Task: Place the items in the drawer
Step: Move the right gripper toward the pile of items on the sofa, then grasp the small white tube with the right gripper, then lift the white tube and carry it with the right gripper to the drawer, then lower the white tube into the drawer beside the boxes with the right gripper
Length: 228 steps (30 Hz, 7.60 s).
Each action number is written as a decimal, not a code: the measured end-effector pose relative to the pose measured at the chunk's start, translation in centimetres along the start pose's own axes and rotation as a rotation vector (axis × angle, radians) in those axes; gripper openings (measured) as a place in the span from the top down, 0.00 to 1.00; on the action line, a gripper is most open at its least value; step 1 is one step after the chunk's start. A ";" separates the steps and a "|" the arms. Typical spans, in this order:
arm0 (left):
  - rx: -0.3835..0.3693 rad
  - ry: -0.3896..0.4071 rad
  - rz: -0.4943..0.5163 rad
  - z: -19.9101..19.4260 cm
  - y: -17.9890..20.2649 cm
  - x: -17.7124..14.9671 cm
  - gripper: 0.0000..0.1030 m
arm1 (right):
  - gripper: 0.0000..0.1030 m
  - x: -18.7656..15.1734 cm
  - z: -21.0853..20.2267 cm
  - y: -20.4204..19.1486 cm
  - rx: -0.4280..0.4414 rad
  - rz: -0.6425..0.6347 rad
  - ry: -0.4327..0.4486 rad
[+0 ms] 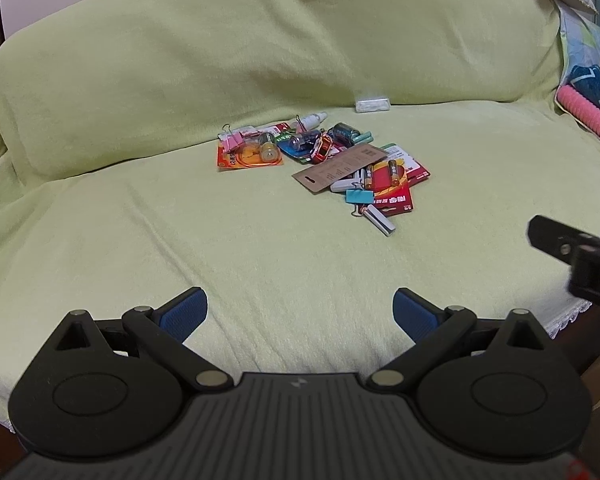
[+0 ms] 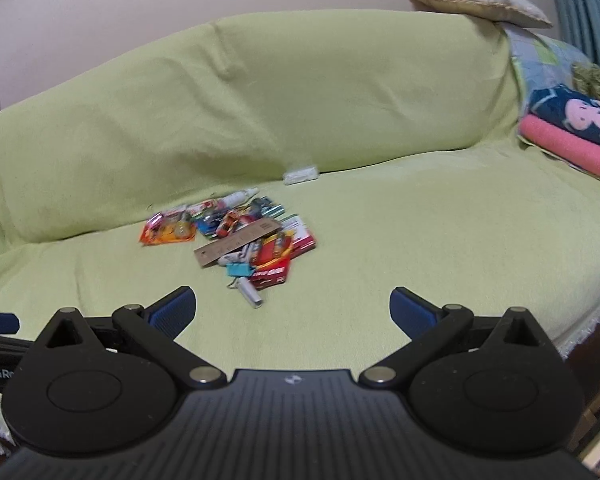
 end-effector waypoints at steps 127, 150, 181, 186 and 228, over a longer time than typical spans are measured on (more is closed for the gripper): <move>-0.270 -0.036 0.119 11.8 0.1 1.2 0.04 | 0.86 0.1 20.0 0.6 0.251 0.060 -0.444; -0.424 0.087 0.265 4.6 5.1 1.1 0.04 | 0.86 2.5 10.3 3.8 0.270 0.140 -0.365; -0.833 0.171 0.565 -4.8 18.9 -2.4 0.04 | 0.86 -1.4 -11.9 14.8 0.104 0.438 -0.163; -0.918 0.162 0.638 -6.1 22.1 -3.7 0.04 | 0.86 -3.3 -15.6 17.7 -0.003 0.512 -0.155; -0.981 0.058 0.777 -4.6 28.5 -5.9 0.04 | 0.86 -13.1 -9.8 29.0 -0.227 0.286 -0.448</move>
Point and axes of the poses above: each gripper's, at about its wrist camera, not at the fingertips, and z roughly the way its jaws point, y to its right, x to its top, the point moved 1 cm from there along z, roughly the way its jaws point, and after that the axes turned 2 degrees about z, right-handed, at the moved point
